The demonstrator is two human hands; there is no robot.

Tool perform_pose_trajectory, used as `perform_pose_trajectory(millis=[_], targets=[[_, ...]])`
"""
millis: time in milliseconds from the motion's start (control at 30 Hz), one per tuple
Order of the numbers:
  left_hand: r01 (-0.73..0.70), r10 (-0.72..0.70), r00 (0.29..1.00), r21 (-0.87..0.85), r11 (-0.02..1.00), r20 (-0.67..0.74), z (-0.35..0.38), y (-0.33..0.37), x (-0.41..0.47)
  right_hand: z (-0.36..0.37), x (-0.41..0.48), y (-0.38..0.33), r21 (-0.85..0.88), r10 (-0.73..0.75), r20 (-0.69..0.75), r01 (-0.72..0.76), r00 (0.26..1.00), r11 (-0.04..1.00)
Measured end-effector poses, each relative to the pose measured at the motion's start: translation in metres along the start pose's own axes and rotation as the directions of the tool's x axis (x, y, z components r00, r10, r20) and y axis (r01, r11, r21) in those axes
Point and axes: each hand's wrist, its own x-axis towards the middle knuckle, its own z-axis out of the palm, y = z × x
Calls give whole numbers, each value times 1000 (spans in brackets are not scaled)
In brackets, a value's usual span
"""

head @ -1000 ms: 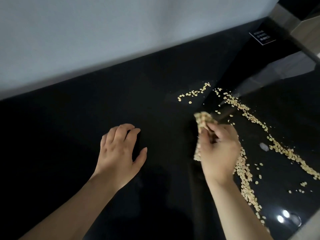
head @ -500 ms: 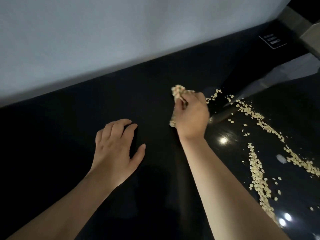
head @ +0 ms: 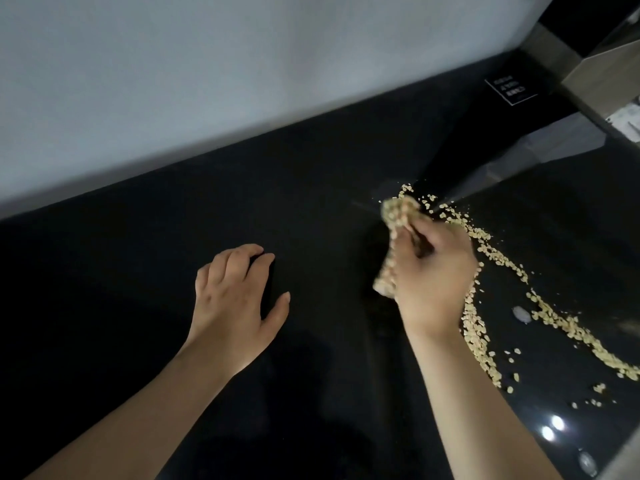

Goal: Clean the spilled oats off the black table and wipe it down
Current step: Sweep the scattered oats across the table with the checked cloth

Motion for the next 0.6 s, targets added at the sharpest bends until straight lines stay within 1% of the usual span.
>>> perform_pose_trajectory(millis=[100,233,300,400,467,533,600], targets=[[9,-9,1000,-2,1000,-2,-1,0,4,40,25,-28,59,-18,74,14,997,998],[23,-23,1000,-7,1000,-13,-1,0,15,87,53,-27,-66,-30,184,43,982,997],[22,-22,1000,-7,1000,-19,0,1,20,96,57,-18,-110,-32,207,55,978,992],[11,-11,1000,13,1000,-17,1,4,24,87,55,1,-147,-36,161,60,986,987],[7,-7,1000,25,1000,-15,1,6,25,68,51,19,-154,-25,85,38,996,987],[2,-2,1000,32,999,-6,2,9,27,40,43,39,-192,16,14,-13,1000,981],[-7,6,1000,33,999,1,3,16,31,10,31,57,-196,68,-18,-70,998,978]])
